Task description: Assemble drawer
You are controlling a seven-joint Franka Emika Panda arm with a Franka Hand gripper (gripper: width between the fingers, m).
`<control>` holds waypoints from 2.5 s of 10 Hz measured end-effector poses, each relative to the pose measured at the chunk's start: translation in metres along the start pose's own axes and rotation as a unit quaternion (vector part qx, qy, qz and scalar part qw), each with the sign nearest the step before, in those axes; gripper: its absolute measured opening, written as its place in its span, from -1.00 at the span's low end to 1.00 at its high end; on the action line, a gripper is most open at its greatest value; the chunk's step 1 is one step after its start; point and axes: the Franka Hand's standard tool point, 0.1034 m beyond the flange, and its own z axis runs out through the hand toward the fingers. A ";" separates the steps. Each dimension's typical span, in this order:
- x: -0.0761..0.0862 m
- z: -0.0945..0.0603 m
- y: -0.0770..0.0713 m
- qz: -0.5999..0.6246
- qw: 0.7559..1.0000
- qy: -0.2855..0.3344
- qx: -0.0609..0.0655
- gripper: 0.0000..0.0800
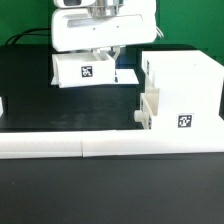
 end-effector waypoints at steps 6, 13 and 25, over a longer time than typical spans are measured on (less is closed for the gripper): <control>0.004 0.003 0.010 -0.147 0.989 0.000 -0.001 -0.89; 0.026 0.000 0.018 -0.397 0.918 -0.009 0.009 -0.89; 0.069 0.007 0.039 -0.620 0.783 -0.038 0.017 -0.89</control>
Offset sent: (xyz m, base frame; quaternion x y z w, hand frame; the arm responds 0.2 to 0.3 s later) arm 0.0000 0.0000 0.0000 0.0000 0.0000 0.0000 1.0000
